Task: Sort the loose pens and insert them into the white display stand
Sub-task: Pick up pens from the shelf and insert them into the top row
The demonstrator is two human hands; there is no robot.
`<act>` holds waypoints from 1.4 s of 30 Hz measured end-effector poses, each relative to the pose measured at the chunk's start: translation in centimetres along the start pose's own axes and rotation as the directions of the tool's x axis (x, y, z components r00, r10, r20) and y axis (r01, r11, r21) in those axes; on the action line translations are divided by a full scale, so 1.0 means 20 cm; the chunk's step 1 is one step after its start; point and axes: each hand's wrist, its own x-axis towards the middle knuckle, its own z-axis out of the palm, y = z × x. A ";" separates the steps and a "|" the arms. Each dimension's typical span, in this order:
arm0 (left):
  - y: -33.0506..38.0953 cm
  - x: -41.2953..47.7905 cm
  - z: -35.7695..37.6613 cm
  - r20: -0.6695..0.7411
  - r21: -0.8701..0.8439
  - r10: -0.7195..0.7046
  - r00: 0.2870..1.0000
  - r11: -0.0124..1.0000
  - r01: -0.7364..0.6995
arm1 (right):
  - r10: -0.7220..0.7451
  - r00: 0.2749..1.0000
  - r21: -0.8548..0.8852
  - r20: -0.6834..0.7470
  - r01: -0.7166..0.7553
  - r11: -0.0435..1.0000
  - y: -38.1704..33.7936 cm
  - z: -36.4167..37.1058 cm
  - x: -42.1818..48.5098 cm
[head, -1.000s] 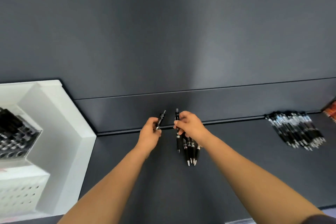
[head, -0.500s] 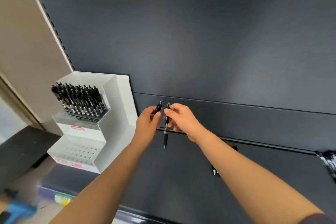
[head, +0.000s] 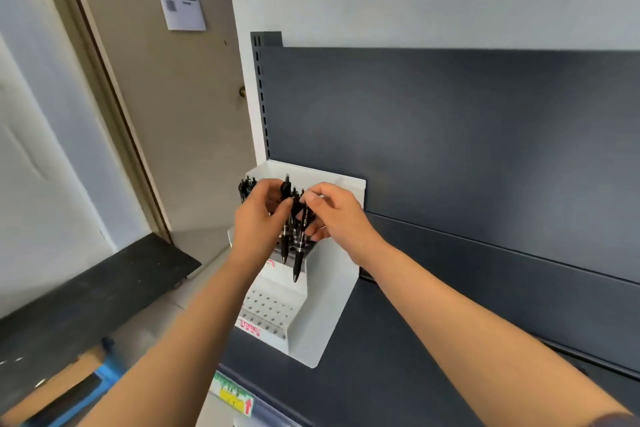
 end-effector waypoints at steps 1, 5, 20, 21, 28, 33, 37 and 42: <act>-0.03 0.04 -0.05 -0.010 0.008 0.000 1.000 1.000 0.000 | -0.015 1.000 -0.018 -0.008 0.015 1.000 -0.01 0.05 0.03; -0.18 0.19 -0.23 -0.023 0.035 0.058 0.998 0.998 -0.057 | -0.104 0.993 -0.127 -0.058 0.096 0.987 -0.02 0.22 0.18; -0.54 0.52 -0.31 0.128 -0.001 0.234 0.964 0.972 -0.236 | -0.296 0.948 -0.699 -0.117 0.133 0.702 0.02 0.48 0.45; -0.55 0.53 -0.30 0.135 0.001 0.241 0.961 0.970 -0.244 | -0.289 0.949 -0.721 -0.127 0.112 0.684 0.02 0.49 0.46; -0.63 0.51 -0.24 0.215 0.081 0.287 0.933 0.947 -0.310 | -0.331 0.931 -0.893 -0.152 0.014 0.449 0.06 0.50 0.52; -0.69 0.44 -0.23 0.245 0.088 0.287 0.926 0.945 -0.316 | -0.319 0.944 -0.935 -0.083 0.036 0.353 0.09 0.49 0.54; -0.71 0.42 -0.24 0.228 0.060 0.281 0.932 0.951 -0.302 | -0.265 0.963 -0.936 -0.046 0.051 0.349 0.09 0.48 0.55; -0.66 0.51 -0.27 0.283 0.151 0.219 0.934 0.951 -0.269 | -0.209 0.975 -0.932 -0.076 0.005 0.361 0.07 0.48 0.56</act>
